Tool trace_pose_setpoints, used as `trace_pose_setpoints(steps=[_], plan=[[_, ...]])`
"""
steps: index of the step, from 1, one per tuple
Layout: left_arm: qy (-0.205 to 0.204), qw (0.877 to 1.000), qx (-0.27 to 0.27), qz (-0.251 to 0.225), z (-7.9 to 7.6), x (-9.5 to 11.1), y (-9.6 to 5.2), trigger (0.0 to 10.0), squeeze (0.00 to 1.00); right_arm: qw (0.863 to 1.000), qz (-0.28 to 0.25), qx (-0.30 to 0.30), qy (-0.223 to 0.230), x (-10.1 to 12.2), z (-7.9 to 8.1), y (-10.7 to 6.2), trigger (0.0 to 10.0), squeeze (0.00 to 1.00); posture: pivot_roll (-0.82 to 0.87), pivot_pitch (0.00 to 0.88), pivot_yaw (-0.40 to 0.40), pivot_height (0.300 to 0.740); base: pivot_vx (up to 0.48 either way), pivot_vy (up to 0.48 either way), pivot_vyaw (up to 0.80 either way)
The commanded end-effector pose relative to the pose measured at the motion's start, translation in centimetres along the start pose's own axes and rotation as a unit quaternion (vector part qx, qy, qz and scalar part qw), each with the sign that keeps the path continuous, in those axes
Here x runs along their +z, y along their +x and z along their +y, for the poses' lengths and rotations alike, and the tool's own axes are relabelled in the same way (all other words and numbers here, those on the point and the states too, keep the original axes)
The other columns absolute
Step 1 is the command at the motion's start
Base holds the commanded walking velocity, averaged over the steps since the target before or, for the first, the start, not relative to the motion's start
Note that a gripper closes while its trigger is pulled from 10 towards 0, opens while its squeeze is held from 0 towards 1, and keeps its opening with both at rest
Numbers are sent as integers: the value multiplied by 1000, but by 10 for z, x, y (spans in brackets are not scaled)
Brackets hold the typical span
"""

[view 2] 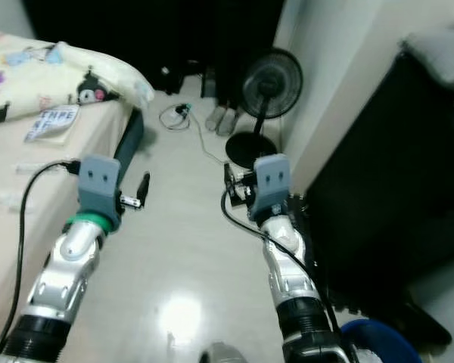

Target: Clean up the room

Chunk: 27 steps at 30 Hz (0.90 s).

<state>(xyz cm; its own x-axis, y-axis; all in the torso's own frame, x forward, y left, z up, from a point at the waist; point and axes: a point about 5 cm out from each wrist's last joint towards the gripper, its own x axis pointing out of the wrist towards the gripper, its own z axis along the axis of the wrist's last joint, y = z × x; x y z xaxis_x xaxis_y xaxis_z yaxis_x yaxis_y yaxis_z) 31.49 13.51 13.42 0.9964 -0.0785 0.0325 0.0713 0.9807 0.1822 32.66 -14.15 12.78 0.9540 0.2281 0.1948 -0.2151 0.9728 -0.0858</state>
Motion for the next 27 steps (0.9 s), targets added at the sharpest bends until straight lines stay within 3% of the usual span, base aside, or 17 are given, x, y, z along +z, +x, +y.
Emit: trace_pose_setpoints(steps=[1,27], plan=[[-2,1000,-3,-2,-3,-1,0,10000,0,1000,-3,-1,-4,1,-2,1,10000,0,-7,15,13,740,428,0,0],[-3,1000,-6,-6,-7,-2,2,10000,0,1000,0,0,-8,-2,-4,-1,10000,0,-15,15,12,740,402,0,0]])
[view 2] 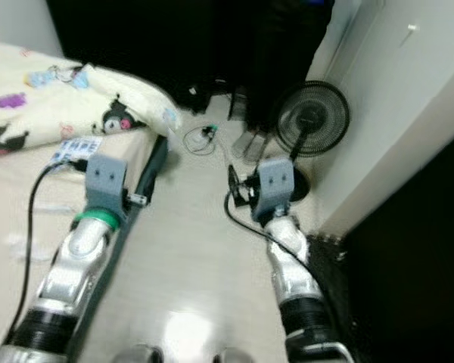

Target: Clean up the room

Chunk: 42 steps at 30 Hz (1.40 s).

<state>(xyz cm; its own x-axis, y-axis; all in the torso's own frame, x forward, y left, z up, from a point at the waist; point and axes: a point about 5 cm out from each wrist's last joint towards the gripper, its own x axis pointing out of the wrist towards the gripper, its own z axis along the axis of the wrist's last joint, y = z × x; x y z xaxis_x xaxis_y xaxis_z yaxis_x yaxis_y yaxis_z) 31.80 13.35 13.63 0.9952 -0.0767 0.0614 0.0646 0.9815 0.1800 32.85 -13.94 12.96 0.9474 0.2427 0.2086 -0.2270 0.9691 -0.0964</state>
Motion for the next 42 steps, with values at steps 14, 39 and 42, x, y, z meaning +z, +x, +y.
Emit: trace_pose_setpoints(steps=[14,39,42], plan=[[-23,999,-40,27,-12,-10,-4,10000,0,1000,23,-17,1,-9,-7,-6,10000,0,-16,20,14,740,228,0,0],[31,981,-117,152,-17,-86,-41,10000,0,986,167,-2,2,-80,2,-60,10000,0,-23,36,19,740,0,0,714],[32,981,-120,148,-18,-84,-39,10000,0,987,158,-4,0,-77,0,-55,10000,0,-21,36,19,740,0,0,779]])
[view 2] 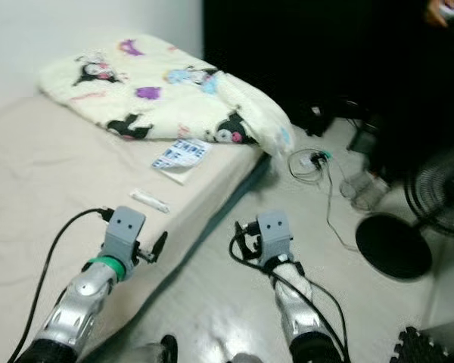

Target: Clean up the room

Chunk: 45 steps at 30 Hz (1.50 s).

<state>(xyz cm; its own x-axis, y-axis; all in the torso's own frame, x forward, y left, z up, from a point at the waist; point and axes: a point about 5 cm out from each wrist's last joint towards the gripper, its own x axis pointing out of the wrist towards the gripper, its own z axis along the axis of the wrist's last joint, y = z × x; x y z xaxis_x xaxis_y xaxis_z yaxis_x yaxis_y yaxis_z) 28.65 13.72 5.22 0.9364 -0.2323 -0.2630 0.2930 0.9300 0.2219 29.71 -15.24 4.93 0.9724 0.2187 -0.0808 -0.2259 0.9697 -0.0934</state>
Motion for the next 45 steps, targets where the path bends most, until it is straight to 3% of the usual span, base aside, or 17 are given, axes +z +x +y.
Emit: trace_pose_setpoints(steps=[1,45], plan=[[0,1000,-6,3,-5,-3,0,10000,0,1000,10,-4,-1,-5,-3,-3,10000,0,-20,34,21,740,0,0,775],[-6,1000,4,-18,-2,5,6,10000,0,1000,-12,-2,2,-2,-2,1,10000,0,-28,36,36,740,0,0,768]])
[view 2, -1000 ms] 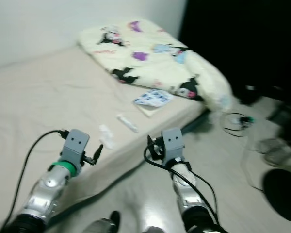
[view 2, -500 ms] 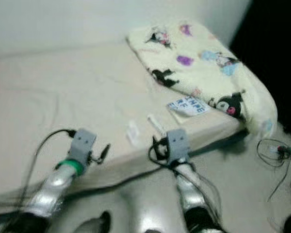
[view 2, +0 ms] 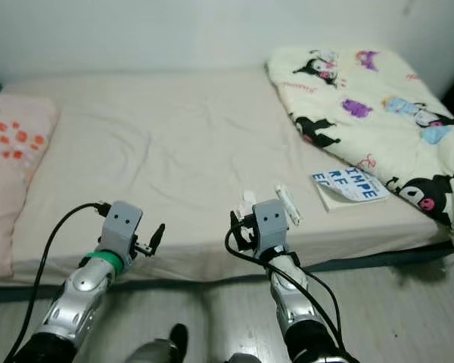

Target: Clean up the room

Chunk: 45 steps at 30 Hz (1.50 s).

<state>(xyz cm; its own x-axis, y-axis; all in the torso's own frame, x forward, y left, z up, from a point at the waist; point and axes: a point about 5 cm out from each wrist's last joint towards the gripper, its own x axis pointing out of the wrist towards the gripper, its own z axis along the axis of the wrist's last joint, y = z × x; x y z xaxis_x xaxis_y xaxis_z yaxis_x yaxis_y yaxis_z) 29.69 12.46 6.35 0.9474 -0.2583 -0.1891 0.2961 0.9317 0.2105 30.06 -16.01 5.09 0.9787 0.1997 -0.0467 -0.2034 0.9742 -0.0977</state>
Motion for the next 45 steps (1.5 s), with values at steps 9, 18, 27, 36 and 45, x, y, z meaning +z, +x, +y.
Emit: trace_pose_setpoints(steps=[9,18,27,36,45], plan=[[-3,1000,8,15,2,-9,-3,10000,0,1000,0,3,2,-2,2,-2,10000,0,-35,39,35,740,0,0,751],[-4,1000,8,2,-1,-3,1,10000,0,1000,-8,-10,8,3,1,2,10000,0,-43,41,35,740,286,0,230],[-2,1000,3,-4,-3,0,4,10000,0,1000,-9,-14,8,3,-1,0,10000,0,-49,39,37,740,445,0,0],[-6,1000,5,-5,-4,0,4,10000,0,1000,-8,-14,5,2,-2,0,10000,0,-52,36,32,740,230,0,0],[1,1000,-5,-12,-5,0,3,10000,0,1000,-8,-16,0,3,-4,0,10000,0,-57,27,25,740,0,0,0]])
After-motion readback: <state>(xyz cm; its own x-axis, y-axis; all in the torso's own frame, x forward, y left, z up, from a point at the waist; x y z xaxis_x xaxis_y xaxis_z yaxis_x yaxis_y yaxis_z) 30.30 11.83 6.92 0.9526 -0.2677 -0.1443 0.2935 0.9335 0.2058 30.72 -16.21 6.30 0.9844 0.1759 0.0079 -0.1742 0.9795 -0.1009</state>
